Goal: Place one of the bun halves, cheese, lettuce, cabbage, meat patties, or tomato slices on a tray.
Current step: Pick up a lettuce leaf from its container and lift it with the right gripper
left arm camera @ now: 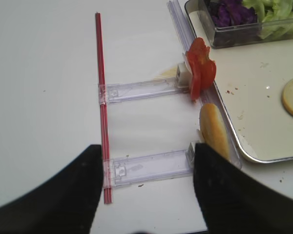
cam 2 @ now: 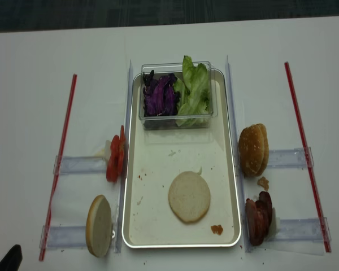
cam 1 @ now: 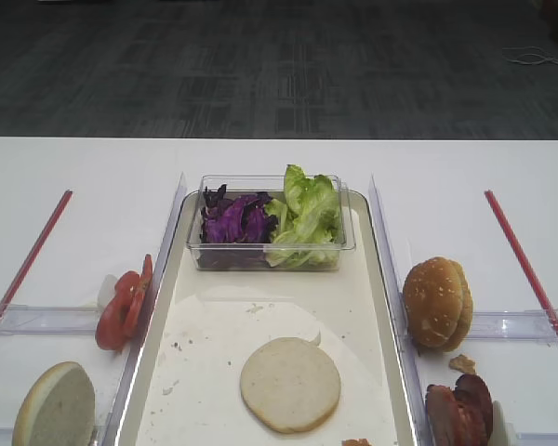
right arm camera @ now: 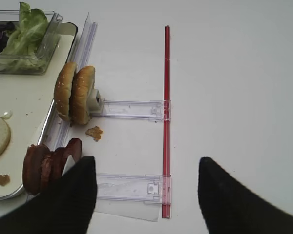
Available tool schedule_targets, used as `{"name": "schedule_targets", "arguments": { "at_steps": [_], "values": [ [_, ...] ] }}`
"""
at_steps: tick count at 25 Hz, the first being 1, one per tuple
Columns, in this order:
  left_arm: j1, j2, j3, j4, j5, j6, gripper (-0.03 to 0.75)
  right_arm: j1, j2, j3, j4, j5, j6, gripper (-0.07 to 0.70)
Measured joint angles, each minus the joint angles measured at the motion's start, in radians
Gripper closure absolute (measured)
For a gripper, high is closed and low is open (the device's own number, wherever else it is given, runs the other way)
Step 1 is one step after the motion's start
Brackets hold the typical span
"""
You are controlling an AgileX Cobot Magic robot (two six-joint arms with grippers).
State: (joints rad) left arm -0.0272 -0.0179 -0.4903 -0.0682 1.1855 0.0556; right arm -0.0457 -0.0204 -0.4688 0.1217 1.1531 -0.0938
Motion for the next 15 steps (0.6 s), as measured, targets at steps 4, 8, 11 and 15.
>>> {"name": "schedule_targets", "arguments": {
  "at_steps": [4,8,11,15],
  "values": [
    [0.000,0.000,0.000,0.000,0.000,0.000,0.324,0.000,0.000,0.000,0.000,0.000,0.000,0.162],
    [0.000,0.000,0.000,0.000,0.000,0.000,0.324,0.000,0.000,0.000,0.000,0.000,0.000,0.162],
    [0.000,0.000,0.000,0.000,0.000,0.000,0.324,0.000,0.000,0.000,0.000,0.000,0.000,0.162],
    [0.000,0.000,0.000,0.000,0.000,0.000,0.324,0.000,0.000,0.000,0.000,0.000,-0.002,0.162]
  ]
}}
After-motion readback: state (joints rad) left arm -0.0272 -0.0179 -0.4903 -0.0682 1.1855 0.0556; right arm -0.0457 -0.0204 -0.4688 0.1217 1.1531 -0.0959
